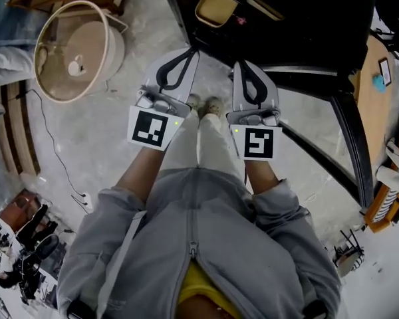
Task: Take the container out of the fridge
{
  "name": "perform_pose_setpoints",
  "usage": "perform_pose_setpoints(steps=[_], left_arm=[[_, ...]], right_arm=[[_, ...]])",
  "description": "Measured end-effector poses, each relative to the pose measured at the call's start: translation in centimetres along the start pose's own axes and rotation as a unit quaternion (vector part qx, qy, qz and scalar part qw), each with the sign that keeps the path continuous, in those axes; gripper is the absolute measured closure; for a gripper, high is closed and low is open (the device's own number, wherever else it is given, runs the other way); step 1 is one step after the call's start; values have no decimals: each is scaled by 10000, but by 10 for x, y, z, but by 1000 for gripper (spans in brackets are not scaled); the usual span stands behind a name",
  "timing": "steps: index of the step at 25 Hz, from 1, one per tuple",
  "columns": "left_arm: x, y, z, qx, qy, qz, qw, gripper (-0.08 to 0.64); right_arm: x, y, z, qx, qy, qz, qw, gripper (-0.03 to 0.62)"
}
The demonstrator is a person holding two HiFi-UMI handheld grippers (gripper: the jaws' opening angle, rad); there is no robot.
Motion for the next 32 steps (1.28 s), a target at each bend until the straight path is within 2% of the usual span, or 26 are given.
perform_pose_setpoints(steps=[5, 6, 9, 17, 23, 27, 32], left_arm=[[20, 48, -13, 349, 39, -100, 9993, 550], [24, 57, -18, 392, 20, -123, 9992, 516], [31, 78, -28, 440, 72, -219, 9988, 507], [35, 119, -57, 716, 505, -926, 9918, 506], [41, 162, -85, 1041, 792, -1239, 9836, 495], [46, 184, -97, 1332, 1019, -1559, 9734, 486], [43, 196, -116, 1734, 1419, -2284, 9474, 456]], right_arm=[[3, 38, -23, 319, 70, 38, 9995, 592], [3, 45, -28, 354, 87, 43, 9993, 592], [3, 61, -37, 395, 158, -41, 9991, 592], [-3, 98, -48, 759, 229, 28, 9968, 592], [-12, 126, -65, 939, 260, 51, 9952, 592], [-12, 148, -72, 1131, 271, 15, 9932, 592], [-12, 155, -72, 1293, 305, -50, 9911, 592]])
Point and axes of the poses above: the fingertips, and each gripper's own axes: z backward along the fingers, x to its left, y out of its underside, the point moved 7 cm from there along z, backward along the fingers, and after that the axes turned 2 degrees about -z, right-handed, at the moved point
